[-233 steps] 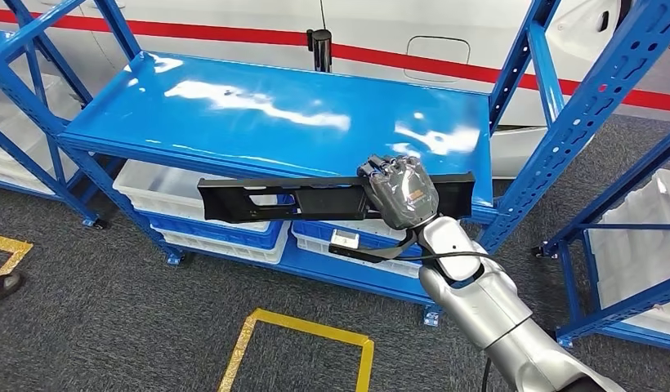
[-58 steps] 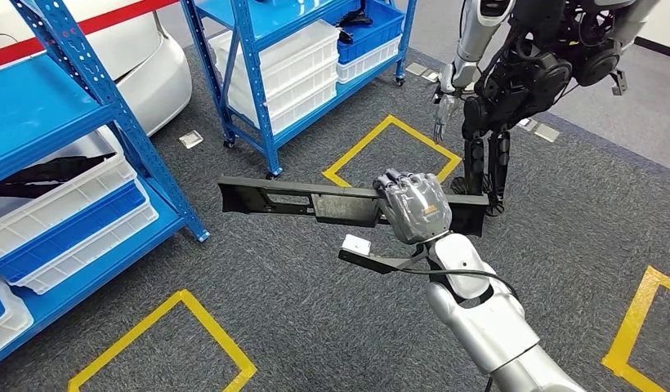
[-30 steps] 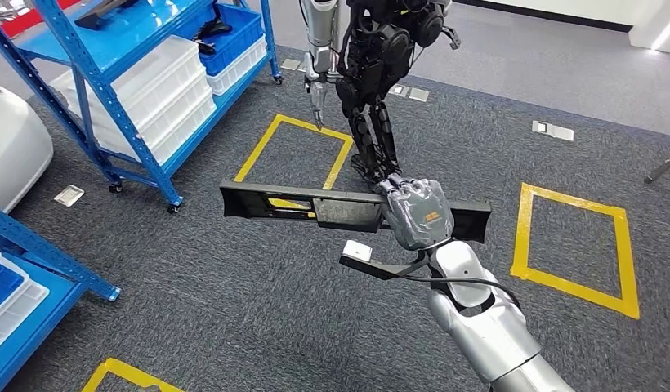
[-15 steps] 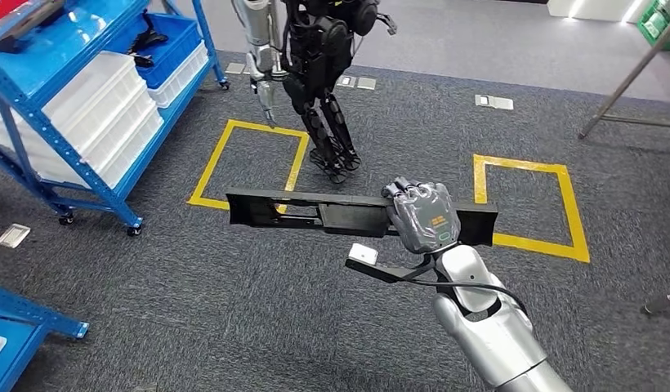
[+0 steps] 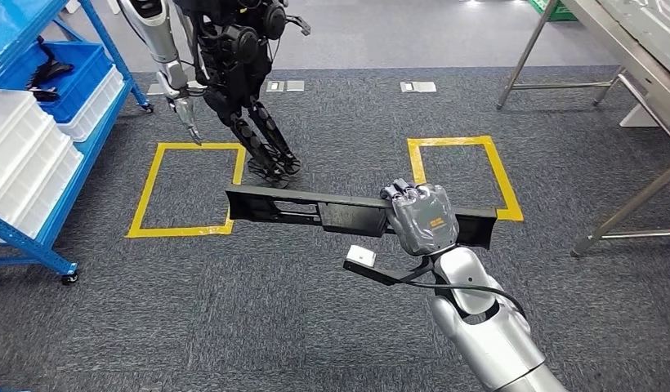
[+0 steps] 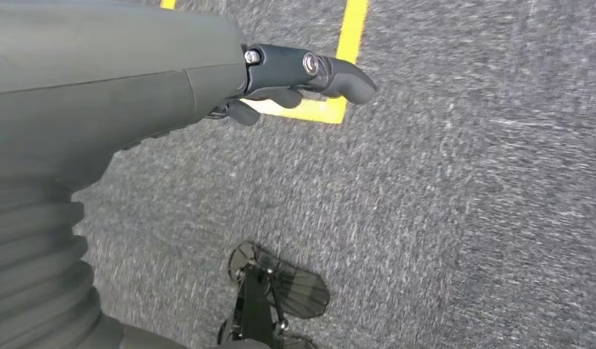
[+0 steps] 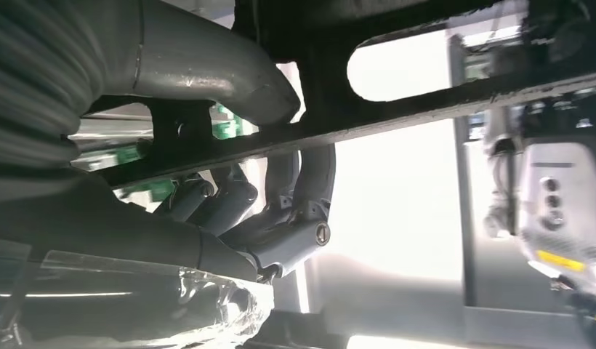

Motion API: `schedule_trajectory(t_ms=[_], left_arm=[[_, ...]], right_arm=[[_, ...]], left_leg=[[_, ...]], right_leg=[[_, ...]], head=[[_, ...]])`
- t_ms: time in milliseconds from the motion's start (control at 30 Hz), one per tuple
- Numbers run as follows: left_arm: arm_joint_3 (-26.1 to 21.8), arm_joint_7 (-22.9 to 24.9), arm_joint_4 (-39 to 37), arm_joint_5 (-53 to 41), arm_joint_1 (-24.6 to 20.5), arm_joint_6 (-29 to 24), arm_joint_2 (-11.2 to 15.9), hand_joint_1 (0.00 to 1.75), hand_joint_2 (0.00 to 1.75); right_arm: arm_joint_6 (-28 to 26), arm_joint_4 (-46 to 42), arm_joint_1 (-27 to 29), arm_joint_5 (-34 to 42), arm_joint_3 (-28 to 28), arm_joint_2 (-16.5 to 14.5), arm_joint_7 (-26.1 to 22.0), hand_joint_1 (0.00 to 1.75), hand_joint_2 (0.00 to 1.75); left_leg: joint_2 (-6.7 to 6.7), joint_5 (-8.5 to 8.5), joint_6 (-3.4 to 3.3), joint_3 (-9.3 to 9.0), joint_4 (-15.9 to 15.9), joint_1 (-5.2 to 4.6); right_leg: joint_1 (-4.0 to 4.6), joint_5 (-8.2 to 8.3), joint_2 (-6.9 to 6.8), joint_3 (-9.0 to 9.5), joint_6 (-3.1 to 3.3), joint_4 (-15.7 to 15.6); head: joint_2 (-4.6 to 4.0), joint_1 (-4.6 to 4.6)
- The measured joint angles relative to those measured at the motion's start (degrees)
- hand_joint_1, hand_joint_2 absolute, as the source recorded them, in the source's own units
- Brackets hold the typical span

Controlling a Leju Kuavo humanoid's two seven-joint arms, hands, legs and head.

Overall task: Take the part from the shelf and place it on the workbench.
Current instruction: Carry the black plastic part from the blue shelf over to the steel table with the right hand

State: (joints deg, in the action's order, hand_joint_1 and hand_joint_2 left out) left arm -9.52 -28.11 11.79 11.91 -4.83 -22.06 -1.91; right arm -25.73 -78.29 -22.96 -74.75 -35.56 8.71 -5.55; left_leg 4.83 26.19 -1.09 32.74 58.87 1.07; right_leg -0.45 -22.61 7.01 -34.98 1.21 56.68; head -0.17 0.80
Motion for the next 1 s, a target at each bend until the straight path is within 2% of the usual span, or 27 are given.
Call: schedule_trajectory(t_ms=[67, 100, 167, 200, 233, 267, 300, 333, 367, 400, 433, 467, 500, 533, 567, 633, 733, 767, 800, 867, 900, 933, 1000], left_arm=[[0.0, -0.1, 0.0, -0.1, -0.1, 0.0, 0.0, 0.0, 1.75], [0.0, -0.2, 0.1, -0.1, -0.1, 0.0, 0.0, 0.0, 1.75], [0.0, -0.3, 0.1, -0.3, -0.2, 0.0, -0.1, 0.0, 1.75], [0.0, -0.3, 0.1, -0.3, -0.1, 0.0, -0.1, 0.0, 1.75], [0.0, -0.3, 0.1, -0.4, -0.1, 0.0, 0.0, 0.0, 1.75], [0.0, -0.3, 0.1, -0.4, 0.0, 0.0, 0.0, 0.0, 1.75], [-0.1, -0.3, 0.1, -0.4, 0.0, 0.0, -0.1, 0.0, 1.75], [-0.1, -0.3, 0.1, -0.4, 0.0, 0.0, -0.1, 0.0, 1.75], [-0.1, -0.3, 0.1, -0.4, 0.0, 0.0, -0.1, 0.0, 1.75], [-0.1, -0.3, 0.1, -0.4, 0.0, 0.0, -0.2, 0.0, 1.75], [-0.1, -0.3, 0.1, -0.4, 0.0, 0.0, -0.1, 0.0, 1.75], [-0.1, -0.3, 0.2, -0.4, 0.0, 0.0, -0.1, 0.0, 1.75], [-0.1, -0.3, 0.2, -0.5, 0.0, 0.0, 0.0, 0.0, 1.75], [-0.1, -0.3, 0.2, -0.5, 0.0, 0.0, 0.1, 0.0, 1.75], [-0.1, -0.3, 0.2, -0.5, 0.0, -0.1, 0.1, 0.0, 1.75], [-0.2, -0.3, 0.2, -0.5, 0.0, -0.1, 0.1, 0.0, 1.75], [-0.2, -0.3, 0.2, -0.5, 0.0, -0.1, 0.1, 0.0, 1.75], [-0.2, -0.3, 0.2, -0.5, 0.0, -0.1, 0.0, 0.0, 1.75], [-0.2, -0.3, 0.2, -0.5, 0.0, -0.1, 0.0, 0.0, 1.75], [-0.3, -0.3, 0.2, -0.5, 0.1, -0.1, 0.0, 0.0, 1.75], [-0.4, -0.3, 0.2, -0.6, 0.2, -0.1, 0.0, 0.0, 1.75], [-0.5, -0.3, 0.2, -0.5, 0.3, -0.1, 0.0, 0.0, 1.75], [-0.6, -0.3, 0.2, -0.5, 0.3, -0.1, 0.0, 0.0, 1.75]], right_arm=[[0.1, -0.1, 0.1, -0.1, 0.1, 0.0, 0.0, 1.75, 1.75], [0.1, -0.1, 0.2, -0.1, 0.3, 0.1, 0.0, 1.75, 1.75], [0.1, -0.3, 0.2, -0.1, 0.5, 0.2, -0.1, 1.75, 1.75], [0.1, -0.3, 0.2, -0.1, 0.6, 0.2, -0.1, 1.75, 1.75], [0.1, -0.3, 0.2, -0.1, 0.6, 0.2, -0.1, 1.75, 1.75], [0.2, -0.3, 0.4, -0.1, 0.7, 0.2, -0.1, 1.75, 1.75], [0.2, -0.3, 0.6, -0.1, 0.7, 0.2, -0.1, 1.75, 1.75], [0.2, -0.3, 0.7, -0.1, 0.7, 0.2, -0.1, 1.75, 1.75], [0.3, -0.3, 0.8, -0.1, 0.7, 0.2, -0.1, 1.75, 1.75], [0.4, -0.3, 0.8, -0.1, 0.7, 0.2, -0.1, 1.75, 1.75], [0.5, -0.3, 0.7, -0.1, 0.8, 0.2, -0.1, 1.75, 1.75], [0.6, -0.3, 0.7, -0.1, 0.8, 0.2, -0.1, 1.75, 1.75], [0.6, -0.4, 0.7, -0.1, 0.8, 0.1, -0.1, 1.75, 1.75], [0.7, -0.4, 0.7, -0.1, 0.8, 0.1, -0.1, 1.75, 1.75], [0.8, -0.4, 0.8, -0.1, 0.8, 0.1, -0.1, 1.75, 1.75], [0.8, -0.4, 0.8, -0.1, 0.8, 0.1, -0.1, 1.75, 1.75], [0.8, -0.4, 0.8, -0.1, 0.8, 0.1, -0.1, 1.75, 1.75], [0.8, -0.4, 0.8, -0.1, 0.8, 0.1, -0.1, 1.75, 1.75], [0.8, -0.4, 0.8, -0.1, 0.9, 0.0, -0.1, 1.75, 1.75], [0.8, -0.4, 0.8, -0.1, 0.9, -0.1, -0.1, 1.75, 1.75], [0.8, -0.4, 0.8, -0.1, 0.8, -0.1, -0.1, 1.75, 1.75], [0.9, -0.5, 0.8, -0.1, 0.8, -0.2, -0.1, 1.75, 1.75], [0.9, -0.5, 0.8, -0.1, 0.8, -0.3, -0.1, 1.75, 1.75]], left_leg=[[-1.06, -0.12, -0.38, -0.3, -0.6, -0.27], [-1.78, -0.48, -0.64, -0.52, -1.2, -0.26], [-3.33, -1.23, -1.22, -0.93, -2.4, -0.17], [-4.06, -1.42, -1.37, -0.99, -2.7, -0.21], [-4.88, -1.45, -1.46, -0.93, -2.7, -0.31], [-5.71, -1.44, -1.45, -0.85, -2.7, -0.37], [-6.55, -1.42, -1.42, -0.79, -2.7, -0.42], [-7.37, -1.38, -1.34, -0.74, -2.7, -0.43], [-8.11, -1.32, -1.18, -0.76, -2.7, -0.4], [-8.82, -1.2, -0.9, -0.85, -2.6, -0.44], [-9.49, -0.98, -0.5, -0.91, -2.5, -0.58], [-10.11, -0.74, -0.06, -1.03, -2.4, -0.76], [-10.75, -0.47, 0.35, -1.19, -2.2, -0.95], [-11.4, -0.22, 0.64, -1.3, -2.1, -1.04], [-12.03, -0.01, 0.93, -1.4, -1.9, -0.88], [-12.52, 0.48, 1.53, -1.43, -1.5, -0.4], [-12.12, 0.85, 1.97, -1.41, -1.2, -0.13], [-10.95, 1.44, 2.0, -1.2, -0.5, -0.02], [-9.36, 2.73, 1.98, -0.42, 1.5, 0.07], [-5.85, 5.83, 1.09, 3.94, 9.7, -0.04], [-4.93, 5.83, 0.45, 5.26, 11.5, -0.24], [-3.96, 4.5, -0.23, 5.37, 10.8, -0.42], [-1.08, 1.0, -0.82, 2.17, 3.5, -0.65]], right_leg=[[-0.13, 0.4, 1.2, -0.4, -0.68, -0.2], [-0.09, 0.41, 0.69, -0.76, -0.9, -0.1], [0.16, -1.06, -2.5, -2.6, -0.9, 2.8], [0.08, -2.56, -4.49, -4.25, -0.73, 6.1], [-0.07, -4.26, -5.64, -6.26, -0.69, 10.1], [-0.3, -5.56, -6.08, -8.06, -0.83, 13.8], [-0.57, -6.23, -6.33, -9.15, -1.18, 16.1], [-0.86, -6.04, -6.58, -9.04, -1.74, 16.1], [-1.12, -5.05, -7.09, -7.5, -2.42, 13.5], [-1.38, -3.74, -8.45, -4.95, -3.07, 9.2], [-1.39, -2.67, -10.19, -2.42, -3.41, 5.0], [-1.3, -1.94, -11.43, -0.61, -3.38, 2.0], [-1.25, -1.63, -12.21, 0.34, -3.08, 0.4], [-1.2, -1.61, -11.89, 0.39, -2.65, 0.3], [-1.47, -1.52, -10.85, 0.22, -2.36, 0.4], [-1.9, -1.47, -9.39, -0.01, -2.14, 0.7], [-1.98, -1.46, -8.79, -0.11, -2.08, 0.8], [-1.96, -1.45, -8.59, -0.1, -2.01, 0.8], [-1.9, -1.4, -8.17, -0.1, -1.89, 0.8], [-1.22, -1.21, -5.48, -0.11, -1.36, 0.9], [-0.86, -1.1, -3.97, -0.11, -1.11, 0.9], [-0.55, -1.0, -2.5, -0.1, -0.91, 0.9], [-0.34, -0.83, -1.01, -0.15, -0.84, 0.9]], head=[[0.0, 0.01], [0.0, -0.03], [0.0, -0.25], [0.0, -0.35], [0.0, -0.42], [0.0, -0.45], [0.0, -0.48], [0.0, -0.51], [0.0, -0.56], [0.0, -0.59], [0.0, -0.68], [0.0, -0.65], [0.0, -0.63], [0.0, -0.57], [0.0, -0.48], [0.0, -0.39], [0.0, -0.32], [0.0, -0.24], [0.0, -0.17], [0.0, 0.09], [0.0, 0.15], [0.0, 0.2], [0.0, 0.15]])
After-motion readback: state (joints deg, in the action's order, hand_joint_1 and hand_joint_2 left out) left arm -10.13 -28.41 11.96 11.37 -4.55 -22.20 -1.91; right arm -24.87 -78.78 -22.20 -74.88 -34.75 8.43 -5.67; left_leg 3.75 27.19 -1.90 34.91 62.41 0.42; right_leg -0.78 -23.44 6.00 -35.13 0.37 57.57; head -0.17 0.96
